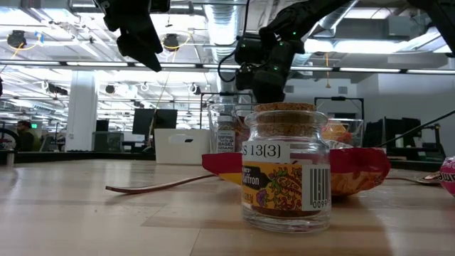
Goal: Pick & Place Food Item
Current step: Put the red spice can into the left transparent bin
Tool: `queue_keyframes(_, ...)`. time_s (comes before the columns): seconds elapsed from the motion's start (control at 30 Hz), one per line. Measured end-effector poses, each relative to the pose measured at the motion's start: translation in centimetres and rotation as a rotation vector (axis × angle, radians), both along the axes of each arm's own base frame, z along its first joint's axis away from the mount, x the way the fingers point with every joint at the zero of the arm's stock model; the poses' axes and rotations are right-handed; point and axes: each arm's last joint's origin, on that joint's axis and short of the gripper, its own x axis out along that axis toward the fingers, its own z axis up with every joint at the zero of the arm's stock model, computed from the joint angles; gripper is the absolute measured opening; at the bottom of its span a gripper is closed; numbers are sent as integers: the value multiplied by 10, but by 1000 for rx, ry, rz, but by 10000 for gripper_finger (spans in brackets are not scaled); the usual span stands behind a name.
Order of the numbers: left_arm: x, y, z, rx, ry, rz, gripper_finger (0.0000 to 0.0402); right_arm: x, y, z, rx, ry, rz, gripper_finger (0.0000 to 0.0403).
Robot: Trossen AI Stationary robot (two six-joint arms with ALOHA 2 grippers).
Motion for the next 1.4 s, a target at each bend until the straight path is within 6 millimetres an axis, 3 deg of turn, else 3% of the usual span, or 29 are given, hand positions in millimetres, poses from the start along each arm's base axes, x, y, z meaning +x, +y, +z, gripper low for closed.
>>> queue_keyframes(0.53,0,0,0,3,0,2,294,7,41,-1,7,47,143,240)
queue_keyframes(0.73,0,0,0,10,-2,8,294,4,38,-2,53,76,12,255)
queue_keyframes(1.03,1,0,1,9,-17,9,294,1,28,-2,33,87,-38,319)
queue_keyframes(1.4,1,0,1,11,-17,11,294,0,29,-2,-195,163,-108,317)
